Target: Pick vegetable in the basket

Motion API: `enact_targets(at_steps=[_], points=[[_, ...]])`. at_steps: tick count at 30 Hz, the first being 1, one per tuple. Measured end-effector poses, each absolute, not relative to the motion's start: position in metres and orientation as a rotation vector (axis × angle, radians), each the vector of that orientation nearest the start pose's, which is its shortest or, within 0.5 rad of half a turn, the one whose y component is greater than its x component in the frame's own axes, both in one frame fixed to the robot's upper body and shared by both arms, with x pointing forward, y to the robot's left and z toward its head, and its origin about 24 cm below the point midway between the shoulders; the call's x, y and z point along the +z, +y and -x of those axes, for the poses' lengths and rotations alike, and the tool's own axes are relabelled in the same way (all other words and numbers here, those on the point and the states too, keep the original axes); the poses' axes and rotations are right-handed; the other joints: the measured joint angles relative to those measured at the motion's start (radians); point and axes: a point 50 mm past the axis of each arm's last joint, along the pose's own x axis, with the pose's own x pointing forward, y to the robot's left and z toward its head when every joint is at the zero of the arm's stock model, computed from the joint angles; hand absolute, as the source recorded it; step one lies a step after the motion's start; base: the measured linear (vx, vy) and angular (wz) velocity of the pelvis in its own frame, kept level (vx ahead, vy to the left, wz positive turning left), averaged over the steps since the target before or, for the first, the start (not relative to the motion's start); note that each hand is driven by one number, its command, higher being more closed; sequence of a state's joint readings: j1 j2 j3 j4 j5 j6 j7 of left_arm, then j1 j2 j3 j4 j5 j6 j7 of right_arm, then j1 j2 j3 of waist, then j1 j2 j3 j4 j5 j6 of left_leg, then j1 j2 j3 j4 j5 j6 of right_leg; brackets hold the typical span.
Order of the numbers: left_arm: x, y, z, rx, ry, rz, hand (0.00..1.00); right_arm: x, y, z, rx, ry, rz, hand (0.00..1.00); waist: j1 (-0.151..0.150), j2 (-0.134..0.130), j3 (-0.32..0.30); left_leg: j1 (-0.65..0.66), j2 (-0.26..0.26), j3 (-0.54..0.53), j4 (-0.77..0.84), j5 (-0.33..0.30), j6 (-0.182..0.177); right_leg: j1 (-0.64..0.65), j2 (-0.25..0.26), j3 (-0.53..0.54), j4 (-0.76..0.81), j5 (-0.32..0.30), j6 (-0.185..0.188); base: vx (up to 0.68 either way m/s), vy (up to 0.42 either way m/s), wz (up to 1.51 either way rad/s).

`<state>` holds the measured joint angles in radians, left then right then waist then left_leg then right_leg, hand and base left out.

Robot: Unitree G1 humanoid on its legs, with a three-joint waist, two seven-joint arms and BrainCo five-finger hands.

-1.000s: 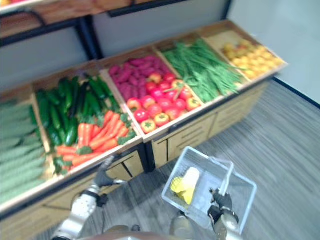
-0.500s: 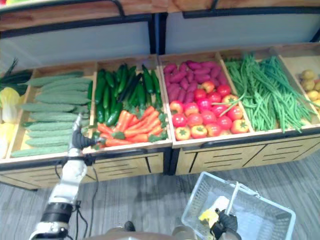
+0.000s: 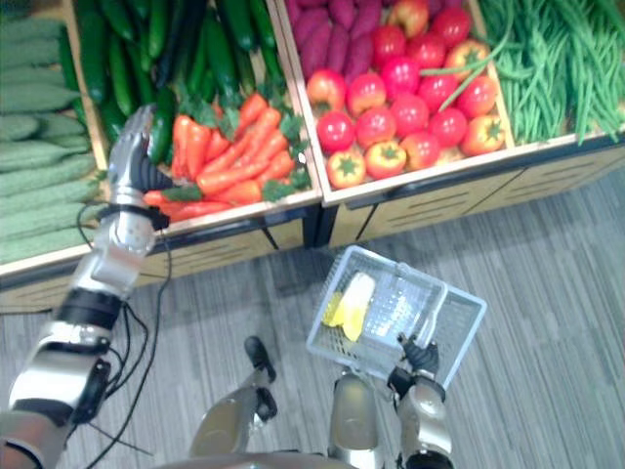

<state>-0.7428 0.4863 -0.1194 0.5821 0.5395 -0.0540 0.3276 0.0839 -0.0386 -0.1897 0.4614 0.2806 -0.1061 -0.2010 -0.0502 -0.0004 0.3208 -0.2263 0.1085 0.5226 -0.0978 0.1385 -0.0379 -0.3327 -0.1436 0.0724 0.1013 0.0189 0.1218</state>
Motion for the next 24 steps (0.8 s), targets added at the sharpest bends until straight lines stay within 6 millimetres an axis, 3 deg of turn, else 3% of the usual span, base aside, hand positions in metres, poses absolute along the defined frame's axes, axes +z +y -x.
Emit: enact_targets(at_steps=[3,8,9,15,18,24], points=[[0.185,0.211,-0.379,0.313,-0.387,-1.009,0.00,-0.063,-0.218,-0.197,-0.498,0.390,-0.217,1.00,0.005,-0.001,0.030,-0.002,0.003,0.015,0.000,0.002,-0.004,-0.008,0.003,0.007,0.000,0.001,-0.001,0.03,-0.001,-0.14],[0.224,0.205,-0.394,0.355,-0.448,-0.978,0.00,-0.053,-0.217,-0.206,-0.497,0.342,-0.220,1.00,0.007,-0.008,0.096,-0.039,0.017,0.086,-0.005,-0.008,-0.019,-0.055,0.004,0.027,-0.005,0.018,0.002,-0.02,0.012,-0.06],[0.224,0.205,-0.394,0.356,-0.448,-0.977,1.00,-0.053,-0.217,-0.207,-0.497,0.342,-0.220,1.00,0.007,-0.008,0.097,-0.039,0.017,0.087,-0.005,-0.008,-0.018,-0.056,0.004,0.028,-0.006,0.019,0.002,-0.02,0.019,-0.16],[0.264,0.212,-0.399,0.461,-0.497,-0.898,1.00,-0.035,-0.208,-0.221,-0.456,0.262,-0.230,1.00,0.012,-0.021,0.117,-0.105,0.044,0.163,-0.002,0.017,-0.002,-0.126,0.024,0.056,-0.043,0.077,0.009,0.00,0.009,-0.11],[0.272,0.221,-0.398,0.503,-0.490,-0.867,1.00,-0.028,-0.205,-0.225,-0.434,0.227,-0.234,1.00,0.012,-0.032,0.123,-0.106,0.056,0.188,-0.006,0.015,0.001,-0.133,0.034,0.075,-0.051,0.087,0.011,0.02,-0.002,-0.15],[0.263,0.222,-0.400,0.481,-0.437,-0.890,1.00,-0.025,-0.206,-0.225,-0.423,0.213,-0.234,1.00,0.007,-0.032,0.123,-0.089,0.069,0.231,-0.006,0.026,-0.007,-0.122,0.040,0.075,-0.052,0.090,0.013,0.05,0.006,-0.02]])
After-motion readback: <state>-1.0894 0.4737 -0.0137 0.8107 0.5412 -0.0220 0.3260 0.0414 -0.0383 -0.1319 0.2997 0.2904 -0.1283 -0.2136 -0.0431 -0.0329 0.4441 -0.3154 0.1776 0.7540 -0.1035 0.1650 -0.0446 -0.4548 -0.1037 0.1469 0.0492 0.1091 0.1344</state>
